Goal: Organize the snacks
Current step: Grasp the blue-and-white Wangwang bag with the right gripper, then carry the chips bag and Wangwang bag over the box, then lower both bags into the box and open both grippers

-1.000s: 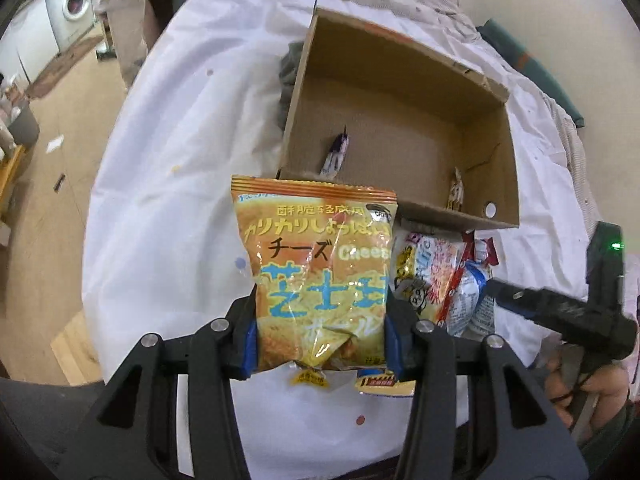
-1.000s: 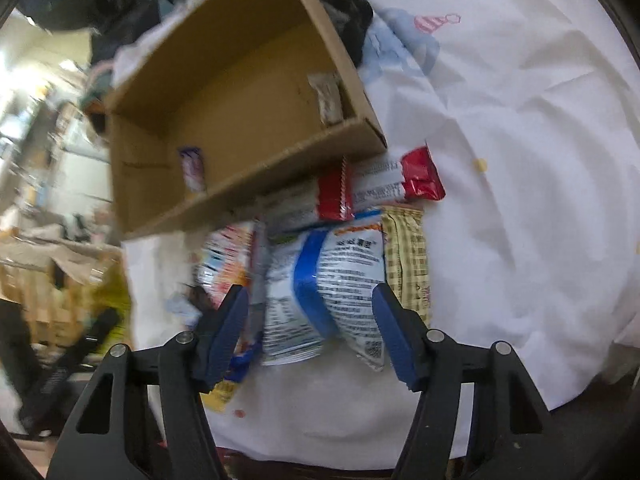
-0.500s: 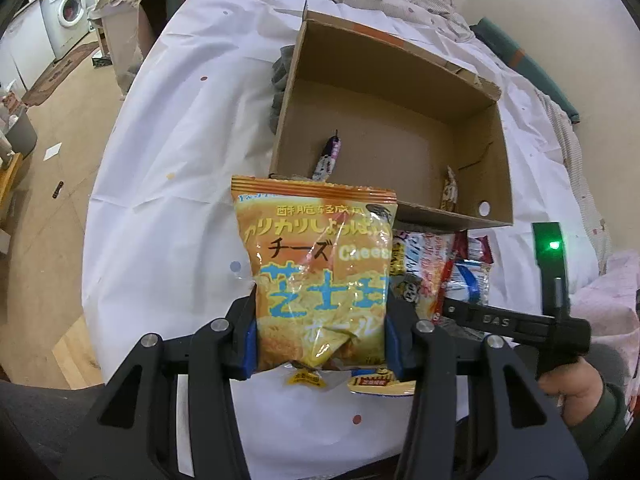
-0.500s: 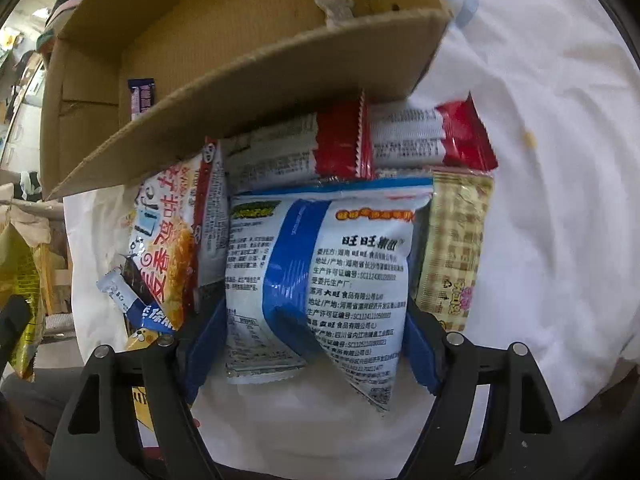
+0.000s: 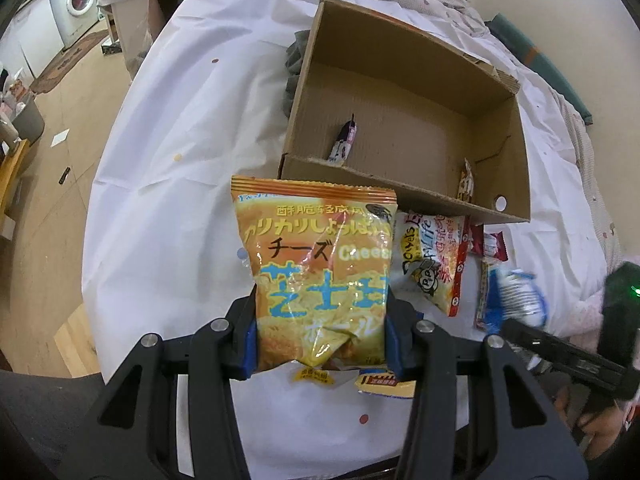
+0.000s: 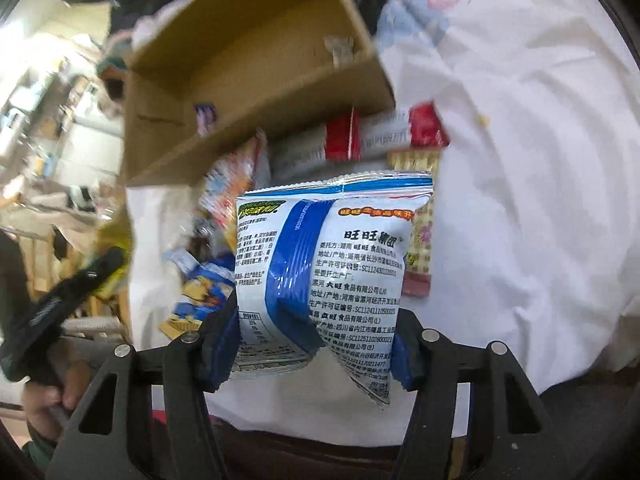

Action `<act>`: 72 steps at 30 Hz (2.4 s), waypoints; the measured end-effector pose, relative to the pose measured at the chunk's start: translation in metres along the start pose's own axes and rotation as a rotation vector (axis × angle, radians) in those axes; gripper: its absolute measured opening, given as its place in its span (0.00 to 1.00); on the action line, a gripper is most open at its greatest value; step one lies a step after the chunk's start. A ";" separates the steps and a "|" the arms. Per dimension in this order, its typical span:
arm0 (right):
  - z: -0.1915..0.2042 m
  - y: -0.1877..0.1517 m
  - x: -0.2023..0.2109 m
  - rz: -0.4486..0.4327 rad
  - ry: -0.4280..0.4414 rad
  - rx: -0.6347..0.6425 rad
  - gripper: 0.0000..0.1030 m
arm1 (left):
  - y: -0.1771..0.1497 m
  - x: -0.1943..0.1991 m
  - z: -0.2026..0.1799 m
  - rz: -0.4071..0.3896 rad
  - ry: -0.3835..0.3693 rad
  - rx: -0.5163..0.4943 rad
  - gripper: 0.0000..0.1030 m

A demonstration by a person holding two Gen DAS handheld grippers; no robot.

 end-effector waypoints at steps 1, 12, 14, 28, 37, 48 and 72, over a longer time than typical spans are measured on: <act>0.004 0.002 0.009 -0.046 0.004 0.016 0.61 | 0.000 0.001 -0.002 -0.013 0.002 -0.005 0.43; 0.019 0.018 0.051 -0.349 0.078 0.031 0.61 | 0.003 0.016 -0.006 -0.127 0.059 -0.064 0.43; 0.022 0.019 0.049 -0.338 0.077 0.026 0.61 | 0.004 0.016 -0.006 -0.132 0.069 -0.065 0.43; 0.052 0.033 0.076 -0.395 0.060 0.134 0.61 | 0.036 0.043 -0.018 -0.211 0.058 -0.089 0.43; 0.062 0.099 0.082 -0.398 0.095 0.121 0.61 | 0.104 0.051 -0.037 -0.240 0.041 -0.106 0.43; 0.050 0.148 0.019 -0.330 0.024 0.141 0.62 | 0.136 -0.010 -0.049 -0.300 0.055 -0.183 0.43; 0.053 0.148 -0.043 -0.098 -0.016 0.143 0.64 | 0.124 -0.048 -0.048 -0.142 0.040 -0.159 0.44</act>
Point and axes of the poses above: each gripper's, at about its wrist camera, not at the fingertips, and x roughly against the way its jaws point, z to its left, y to its top, the point moved 2 cm from there along -x, roughly the way its jaws point
